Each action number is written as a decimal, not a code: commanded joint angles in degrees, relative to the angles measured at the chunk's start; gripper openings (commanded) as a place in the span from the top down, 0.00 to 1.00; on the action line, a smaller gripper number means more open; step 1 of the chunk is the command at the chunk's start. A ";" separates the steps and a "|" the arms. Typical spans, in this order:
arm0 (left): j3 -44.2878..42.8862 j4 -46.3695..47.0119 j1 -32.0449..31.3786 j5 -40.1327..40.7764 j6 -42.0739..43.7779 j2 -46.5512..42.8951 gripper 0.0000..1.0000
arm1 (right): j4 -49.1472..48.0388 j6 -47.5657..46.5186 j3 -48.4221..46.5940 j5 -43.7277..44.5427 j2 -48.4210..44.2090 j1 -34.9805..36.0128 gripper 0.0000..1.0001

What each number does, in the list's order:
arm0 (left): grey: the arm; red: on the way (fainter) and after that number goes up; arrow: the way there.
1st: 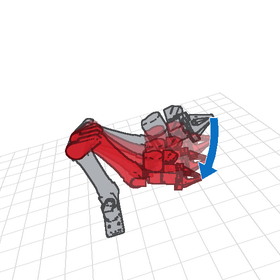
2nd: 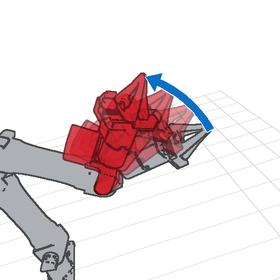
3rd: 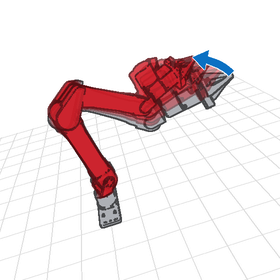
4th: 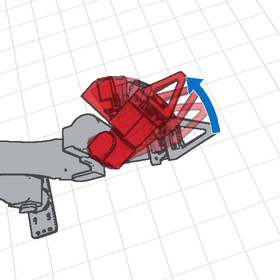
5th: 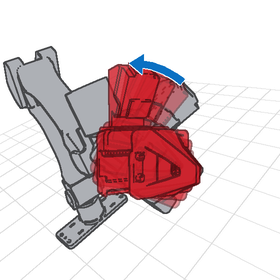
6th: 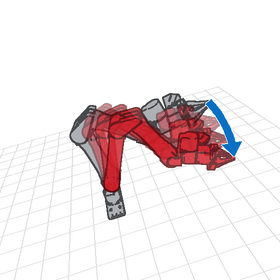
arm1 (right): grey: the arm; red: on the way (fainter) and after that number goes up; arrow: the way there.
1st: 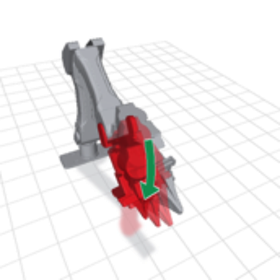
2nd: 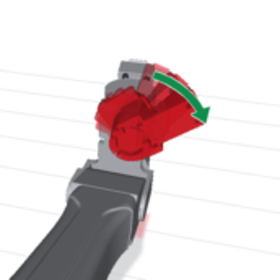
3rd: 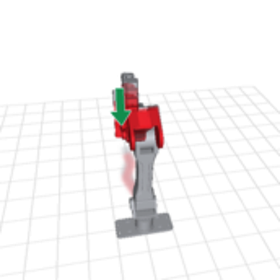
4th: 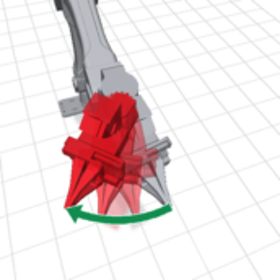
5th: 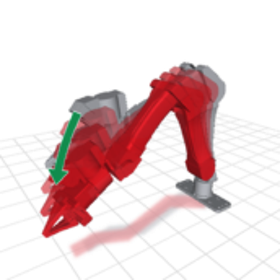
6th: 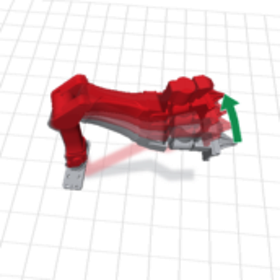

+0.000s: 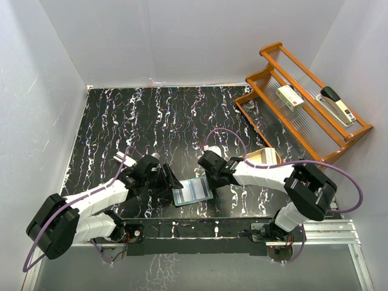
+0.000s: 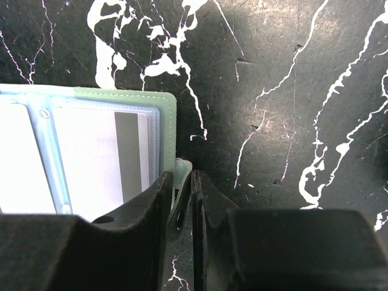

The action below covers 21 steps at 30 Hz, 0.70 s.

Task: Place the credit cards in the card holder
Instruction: Close the card holder at the center of the board.

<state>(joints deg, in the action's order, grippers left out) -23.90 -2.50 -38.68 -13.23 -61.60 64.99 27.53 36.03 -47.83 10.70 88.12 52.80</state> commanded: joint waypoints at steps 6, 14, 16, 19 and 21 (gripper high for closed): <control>-1.71 5.46 0.19 -4.98 -1.84 -4.82 0.44 | -9.85 3.49 2.76 -8.41 -0.32 0.21 0.86; 0.03 9.85 0.18 -6.58 -1.42 -5.08 0.44 | -13.82 5.22 2.14 -11.02 1.82 2.81 0.85; 0.36 11.58 0.18 -7.59 -1.48 -3.95 0.44 | -13.24 5.10 2.00 -10.61 1.68 2.88 0.83; 0.08 13.20 0.19 -8.74 -1.34 -1.90 0.45 | -10.07 4.16 1.10 -7.56 0.70 2.89 0.74; -0.36 13.27 0.18 -9.15 -0.89 -0.98 0.46 | -7.98 3.52 0.59 -5.70 -0.52 2.83 0.70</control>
<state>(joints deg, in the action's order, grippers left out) -23.68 8.45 -38.68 -19.68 -63.09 62.54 16.10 40.60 -45.60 1.39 89.03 55.51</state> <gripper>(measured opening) 0.552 0.271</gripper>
